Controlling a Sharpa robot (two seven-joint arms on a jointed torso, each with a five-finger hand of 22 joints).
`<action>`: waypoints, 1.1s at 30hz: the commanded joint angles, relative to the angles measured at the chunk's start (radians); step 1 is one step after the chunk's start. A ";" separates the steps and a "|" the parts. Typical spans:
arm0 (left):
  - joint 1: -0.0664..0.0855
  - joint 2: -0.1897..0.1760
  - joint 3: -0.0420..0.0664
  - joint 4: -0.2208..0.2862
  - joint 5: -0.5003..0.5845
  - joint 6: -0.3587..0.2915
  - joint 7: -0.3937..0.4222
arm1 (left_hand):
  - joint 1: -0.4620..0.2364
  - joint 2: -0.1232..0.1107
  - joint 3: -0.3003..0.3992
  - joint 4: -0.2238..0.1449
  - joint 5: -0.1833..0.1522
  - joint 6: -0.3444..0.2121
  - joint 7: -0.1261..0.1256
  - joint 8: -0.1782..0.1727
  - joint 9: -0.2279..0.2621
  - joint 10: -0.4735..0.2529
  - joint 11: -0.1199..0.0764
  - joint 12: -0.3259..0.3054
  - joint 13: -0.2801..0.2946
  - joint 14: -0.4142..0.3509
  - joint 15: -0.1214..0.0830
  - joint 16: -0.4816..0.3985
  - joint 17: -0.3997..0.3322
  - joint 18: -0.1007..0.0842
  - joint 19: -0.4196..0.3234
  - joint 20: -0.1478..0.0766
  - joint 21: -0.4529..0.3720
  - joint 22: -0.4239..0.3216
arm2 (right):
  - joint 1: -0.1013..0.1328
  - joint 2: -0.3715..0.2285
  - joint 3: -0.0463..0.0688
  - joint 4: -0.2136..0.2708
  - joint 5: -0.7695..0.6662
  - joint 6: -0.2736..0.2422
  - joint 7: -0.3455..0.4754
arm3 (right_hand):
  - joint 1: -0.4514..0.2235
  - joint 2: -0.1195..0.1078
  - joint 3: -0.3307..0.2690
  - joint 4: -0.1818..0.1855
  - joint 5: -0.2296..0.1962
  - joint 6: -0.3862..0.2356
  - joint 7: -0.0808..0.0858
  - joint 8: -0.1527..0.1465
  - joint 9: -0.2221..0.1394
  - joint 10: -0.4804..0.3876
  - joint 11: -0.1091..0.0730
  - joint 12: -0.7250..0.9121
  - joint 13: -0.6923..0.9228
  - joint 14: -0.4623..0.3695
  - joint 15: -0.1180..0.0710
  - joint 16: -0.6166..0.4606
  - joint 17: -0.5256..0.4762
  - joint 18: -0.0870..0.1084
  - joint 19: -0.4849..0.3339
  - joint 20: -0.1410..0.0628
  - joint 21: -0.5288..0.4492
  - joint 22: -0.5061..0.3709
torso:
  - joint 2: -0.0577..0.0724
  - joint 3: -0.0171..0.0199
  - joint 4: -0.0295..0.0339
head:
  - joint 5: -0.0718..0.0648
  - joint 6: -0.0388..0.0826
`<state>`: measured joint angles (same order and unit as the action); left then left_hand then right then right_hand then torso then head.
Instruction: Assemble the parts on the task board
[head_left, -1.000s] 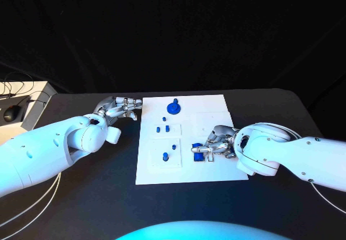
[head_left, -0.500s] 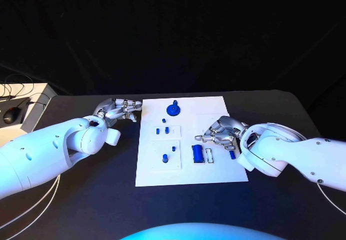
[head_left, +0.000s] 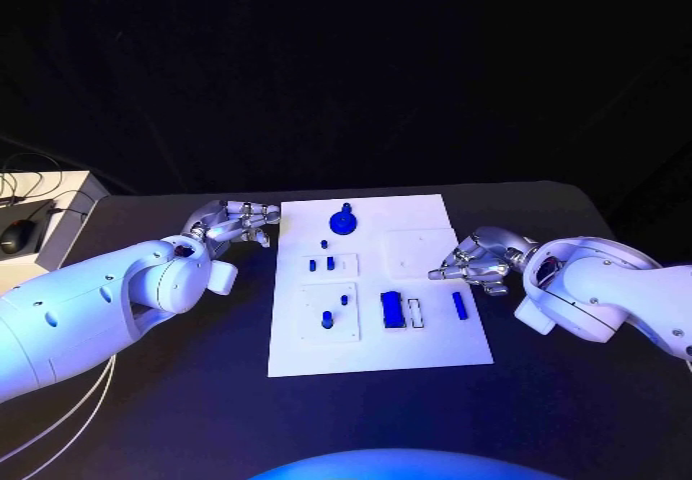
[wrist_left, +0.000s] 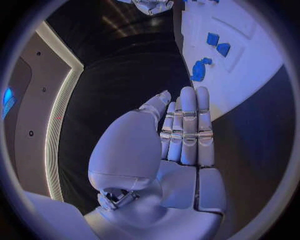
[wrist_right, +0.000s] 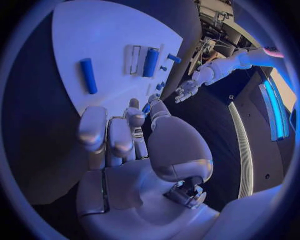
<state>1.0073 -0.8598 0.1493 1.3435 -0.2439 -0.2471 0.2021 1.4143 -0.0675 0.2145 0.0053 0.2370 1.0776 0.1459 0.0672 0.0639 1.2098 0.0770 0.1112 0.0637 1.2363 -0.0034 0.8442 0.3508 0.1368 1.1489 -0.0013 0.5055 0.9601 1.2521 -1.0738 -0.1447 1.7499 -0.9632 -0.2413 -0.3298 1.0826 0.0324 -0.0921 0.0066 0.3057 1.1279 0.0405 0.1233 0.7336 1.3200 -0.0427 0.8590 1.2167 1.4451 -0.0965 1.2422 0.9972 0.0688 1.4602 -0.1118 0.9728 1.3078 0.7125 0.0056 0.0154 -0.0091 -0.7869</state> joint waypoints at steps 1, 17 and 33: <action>-0.001 -0.001 0.001 0.004 0.007 0.017 0.028 | -0.003 -0.011 -0.004 0.007 0.006 -0.007 -0.001 -0.001 0.000 -0.007 0.003 0.004 -0.001 -0.003 0.003 -0.004 -0.001 0.004 0.005 0.002 -0.006 -0.001 | 0.009 -0.016 0.000 -0.006 -0.046 0.245 -0.113 | -0.008 0.001 0.001 0.009 0.006 0.009 -0.001 -0.007 -0.005 -0.004 0.005 -0.004 -0.001 0.001 0.000 0.000 0.005 -0.010 -0.005 0.003 0.000 0.125 | 0.000 0.0000 -0.0005 | -0.009 0.000; -0.004 -0.007 0.001 0.025 0.017 0.035 0.074 | -0.009 -0.009 -0.022 0.014 0.006 -0.009 -0.002 -0.001 0.000 -0.009 0.003 0.004 -0.001 -0.004 0.004 -0.003 0.000 0.002 0.006 0.004 -0.012 -0.005 | -0.003 -0.027 -0.003 0.019 -0.213 0.270 -0.296 | -0.030 -0.019 0.006 0.075 0.034 0.019 -0.013 0.011 0.052 0.013 -0.004 0.013 0.016 0.004 -0.005 0.011 0.028 -0.015 0.003 -0.002 0.035 0.133 | 0.001 -0.0001 0.0023 | -0.029 0.003; -0.005 -0.013 0.001 0.032 0.021 0.034 0.082 | -0.002 0.004 -0.073 0.023 0.004 -0.011 -0.002 -0.001 0.001 -0.011 0.004 0.006 -0.001 -0.004 0.005 -0.003 -0.001 0.001 0.012 0.005 -0.023 -0.015 | -0.015 -0.001 -0.003 0.022 -0.276 0.208 -0.316 | -0.044 -0.049 0.025 0.141 0.025 0.017 -0.017 0.017 0.087 0.015 -0.005 0.012 0.020 0.005 -0.007 0.011 0.032 -0.016 0.004 -0.003 0.044 0.134 | 0.001 -0.0003 0.0025 | -0.028 -0.001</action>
<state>1.0025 -0.8731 0.1496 1.3729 -0.2297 -0.2318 0.2647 1.4088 -0.0729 0.1475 0.0304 0.2370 1.0742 0.1425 0.0672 0.0639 1.2061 0.0807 0.1112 0.0637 1.2363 -0.0034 0.8441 0.3511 0.1369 1.1525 0.0022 0.4867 0.9465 1.2391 -1.0781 -0.1480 1.7726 -1.1997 -0.0153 -0.6291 1.0359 -0.0071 -0.0669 0.1441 0.3366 1.1443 0.0274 0.1352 0.8198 1.3309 -0.0465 0.8710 1.2357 1.4490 -0.1004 1.2499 1.0278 0.0687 1.4607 -0.1124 1.0162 1.3073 0.7133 0.0046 0.0175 -0.0374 -0.7874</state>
